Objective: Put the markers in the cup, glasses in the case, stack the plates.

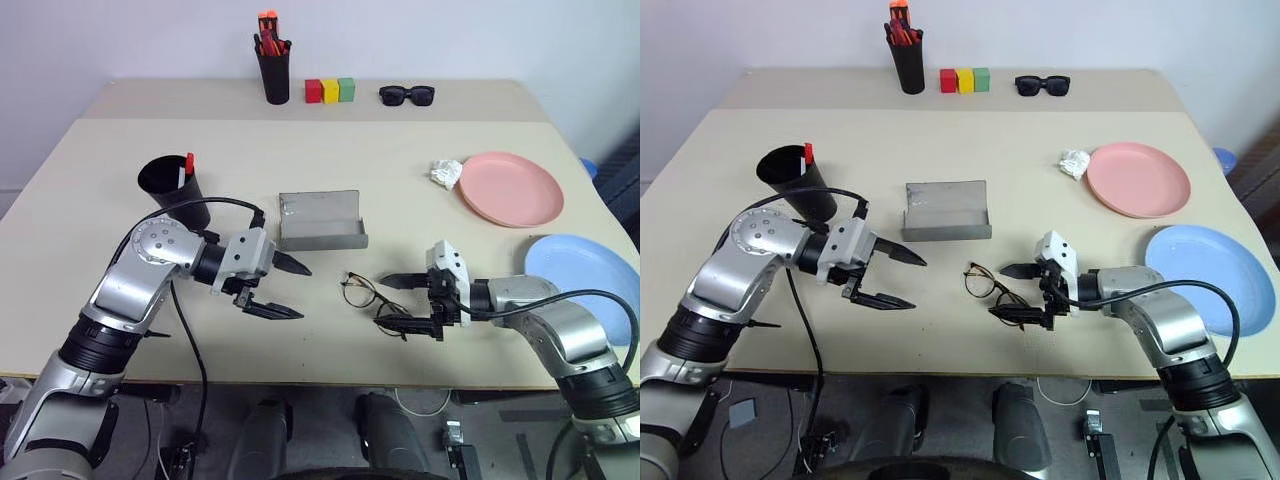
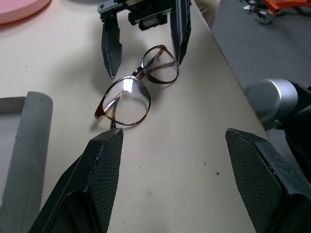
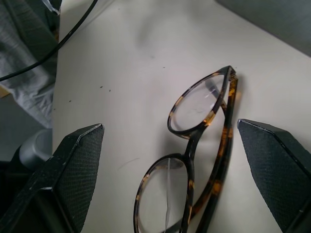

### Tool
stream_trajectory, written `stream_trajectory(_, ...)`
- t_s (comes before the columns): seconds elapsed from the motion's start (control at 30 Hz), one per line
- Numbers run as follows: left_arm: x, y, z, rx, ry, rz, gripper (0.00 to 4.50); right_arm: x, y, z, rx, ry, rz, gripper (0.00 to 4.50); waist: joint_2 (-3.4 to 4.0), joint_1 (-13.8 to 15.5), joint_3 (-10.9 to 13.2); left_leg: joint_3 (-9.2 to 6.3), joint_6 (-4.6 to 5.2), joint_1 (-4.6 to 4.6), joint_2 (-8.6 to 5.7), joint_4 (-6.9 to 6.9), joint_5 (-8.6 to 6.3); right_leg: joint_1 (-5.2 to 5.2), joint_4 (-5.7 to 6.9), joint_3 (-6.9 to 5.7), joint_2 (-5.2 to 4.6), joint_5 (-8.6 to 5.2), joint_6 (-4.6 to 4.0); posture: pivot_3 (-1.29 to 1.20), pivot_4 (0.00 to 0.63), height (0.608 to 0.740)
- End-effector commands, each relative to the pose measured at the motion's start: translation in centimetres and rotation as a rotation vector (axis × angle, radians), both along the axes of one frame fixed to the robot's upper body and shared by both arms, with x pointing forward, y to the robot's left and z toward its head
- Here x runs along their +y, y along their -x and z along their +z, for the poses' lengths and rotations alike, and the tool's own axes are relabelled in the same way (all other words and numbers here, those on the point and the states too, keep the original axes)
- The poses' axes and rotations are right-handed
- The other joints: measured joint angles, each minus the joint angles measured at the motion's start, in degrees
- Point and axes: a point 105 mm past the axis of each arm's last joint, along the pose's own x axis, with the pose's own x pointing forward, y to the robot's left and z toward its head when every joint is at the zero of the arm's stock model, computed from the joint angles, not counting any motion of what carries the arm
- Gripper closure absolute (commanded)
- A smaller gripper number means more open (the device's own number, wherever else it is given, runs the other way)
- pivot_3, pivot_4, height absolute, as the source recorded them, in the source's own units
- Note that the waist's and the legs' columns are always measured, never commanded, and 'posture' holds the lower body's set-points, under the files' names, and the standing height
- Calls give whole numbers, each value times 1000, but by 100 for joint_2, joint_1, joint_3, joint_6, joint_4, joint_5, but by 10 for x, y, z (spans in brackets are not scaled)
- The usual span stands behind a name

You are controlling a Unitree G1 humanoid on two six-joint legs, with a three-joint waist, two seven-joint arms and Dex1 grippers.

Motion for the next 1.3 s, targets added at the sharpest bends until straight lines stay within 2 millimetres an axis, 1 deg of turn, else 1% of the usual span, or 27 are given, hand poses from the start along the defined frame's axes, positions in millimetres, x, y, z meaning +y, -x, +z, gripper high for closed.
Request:
stream_trajectory(0.03,-3,4,6,-48,4,-13,1096,2,1,10,1,24,36,0,0,-3,0,0,0,0,0,1,0,0,-1,0,0,0,0,0,150,740)
stream_trajectory(0.47,-8,6,4,-50,24,-5,1096,4,6,15,60,61,85,0,0,-11,0,0,0,1,0,-1,0,0,-1,-1,0,0,0,0,150,740)
stream_trajectory(0.6,-7,5,2,-52,23,1,1096,8,7,16,67,54,97,0,0,-13,0,0,0,1,0,-1,0,0,-1,-1,0,0,0,0,150,740)
stream_trajectory(0.93,-9,6,2,-58,33,10,1096,17,12,10,100,56,148,0,0,-11,0,0,1,0,0,-1,0,-1,-1,-1,0,0,1,0,150,740)
stream_trajectory(1.13,-9,5,3,-64,35,22,1096,22,11,6,105,56,163,0,0,-15,0,0,1,0,0,-2,0,-1,-1,-1,0,0,1,0,150,740)
stream_trajectory(1.23,-9,5,3,-65,36,25,1002,23,11,5,106,56,166,850,0,-12,0,0,0,0,0,-2,0,-1,-2,-1,0,0,1,0,150,740)
stream_trajectory(1.3,-9,5,3,-66,38,30,1002,23,9,4,100,56,166,1880,0,-11,0,0,0,0,0,-2,0,-1,-2,-1,0,0,1,0,150,740)
